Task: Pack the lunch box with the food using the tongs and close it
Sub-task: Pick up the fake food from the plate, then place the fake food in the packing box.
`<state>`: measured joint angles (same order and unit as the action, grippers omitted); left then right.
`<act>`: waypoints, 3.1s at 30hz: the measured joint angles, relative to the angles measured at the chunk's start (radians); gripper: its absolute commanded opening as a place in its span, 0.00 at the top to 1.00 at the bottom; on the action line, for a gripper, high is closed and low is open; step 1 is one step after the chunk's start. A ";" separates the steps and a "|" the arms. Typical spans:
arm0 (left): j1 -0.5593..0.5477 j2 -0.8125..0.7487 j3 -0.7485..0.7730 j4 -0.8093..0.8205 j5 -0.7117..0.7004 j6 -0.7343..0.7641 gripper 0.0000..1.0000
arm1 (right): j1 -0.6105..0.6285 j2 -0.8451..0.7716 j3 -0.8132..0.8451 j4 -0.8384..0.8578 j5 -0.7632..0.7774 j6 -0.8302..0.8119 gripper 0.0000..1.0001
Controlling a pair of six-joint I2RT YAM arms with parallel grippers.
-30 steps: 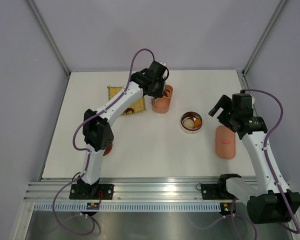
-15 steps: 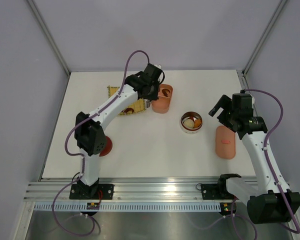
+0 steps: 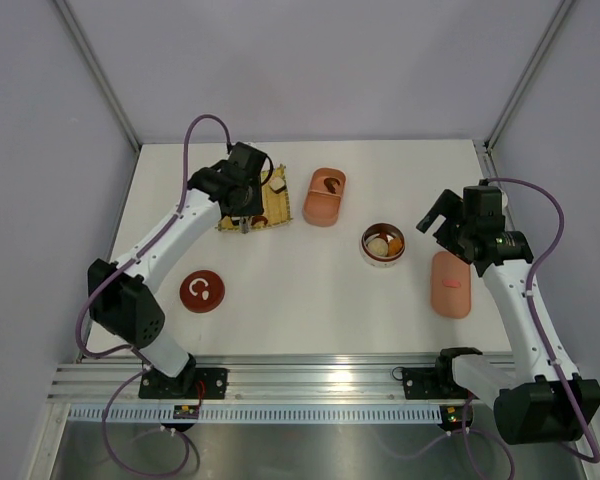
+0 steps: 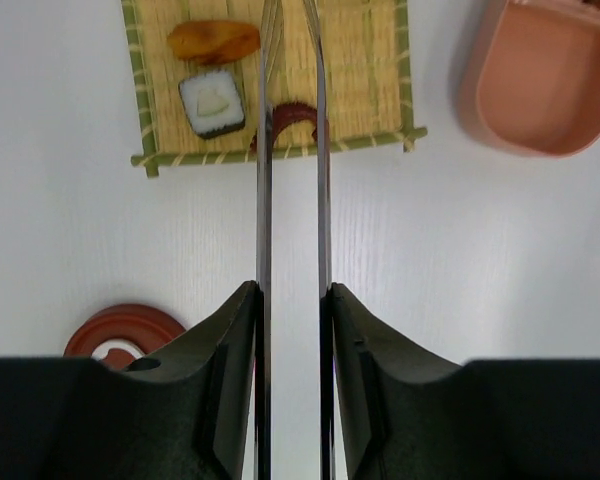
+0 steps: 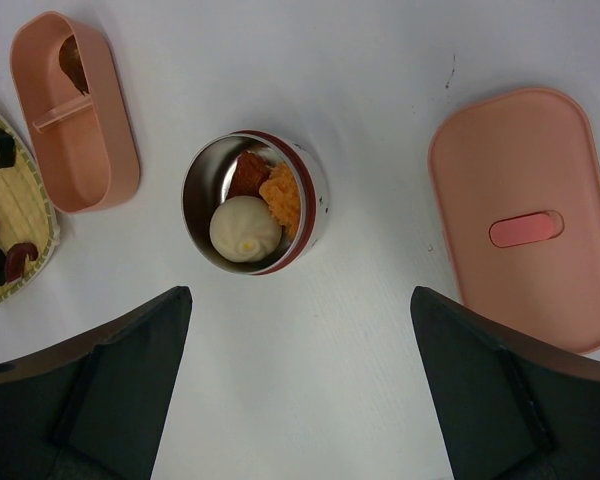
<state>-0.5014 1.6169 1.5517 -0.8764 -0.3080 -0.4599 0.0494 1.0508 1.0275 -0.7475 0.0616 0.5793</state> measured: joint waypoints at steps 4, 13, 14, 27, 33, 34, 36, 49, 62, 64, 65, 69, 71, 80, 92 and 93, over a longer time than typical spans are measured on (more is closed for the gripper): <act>-0.011 -0.045 -0.103 -0.023 -0.016 -0.034 0.55 | 0.000 0.011 0.000 0.002 -0.003 0.000 0.00; -0.010 -0.143 -0.218 -0.032 -0.058 -0.100 0.49 | 0.000 0.031 0.000 0.004 -0.022 0.000 0.01; -0.010 -0.142 -0.218 -0.027 -0.061 -0.104 0.49 | 0.000 0.033 0.000 0.006 -0.026 0.000 0.00; -0.010 -0.046 -0.219 0.005 -0.106 -0.117 0.48 | 0.000 0.036 0.000 0.018 -0.030 0.000 0.00; -0.010 -0.035 -0.219 0.015 -0.120 -0.117 0.47 | 0.000 0.035 0.000 0.018 -0.030 0.000 0.01; -0.010 -0.031 -0.219 0.017 -0.120 -0.117 0.47 | 0.000 0.035 0.000 0.018 -0.030 0.000 0.01; -0.008 -0.021 -0.219 0.022 -0.119 -0.117 0.48 | 0.000 0.035 0.000 0.018 -0.030 0.000 0.01; 0.013 0.028 -0.219 0.049 -0.114 -0.109 0.58 | 0.000 0.029 0.000 0.018 -0.030 0.000 0.01; 0.035 0.007 -0.211 0.042 -0.112 -0.086 0.88 | 0.000 0.023 0.000 0.018 -0.029 0.000 0.00; 0.035 -0.006 -0.191 0.026 -0.113 -0.072 0.89 | 0.000 0.020 0.000 0.018 -0.030 0.000 0.01; 0.035 -0.011 -0.175 0.017 -0.113 -0.066 0.89 | 0.000 0.019 0.000 0.018 -0.030 0.000 0.01; 0.034 -0.029 -0.115 0.003 -0.109 -0.044 0.89 | 0.000 0.017 0.000 0.018 -0.029 0.000 0.01; 0.026 -0.036 -0.082 0.000 -0.106 -0.033 0.89 | 0.000 0.016 0.000 0.018 -0.029 0.000 0.01; -0.150 0.066 0.118 -0.006 -0.071 -0.010 0.89 | 0.000 0.014 0.000 0.017 -0.029 0.001 0.01; -0.234 0.290 0.205 0.026 0.052 -0.008 0.89 | 0.000 -0.009 0.000 0.016 -0.021 0.000 0.01; -0.235 0.299 0.208 0.026 0.058 -0.008 0.88 | 0.000 -0.009 0.000 0.016 -0.021 0.000 0.00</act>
<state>-0.7368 1.9160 1.7592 -0.8509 -0.2504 -0.4675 0.0494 1.0420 1.0279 -0.7311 0.0406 0.5797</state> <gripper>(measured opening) 0.383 0.993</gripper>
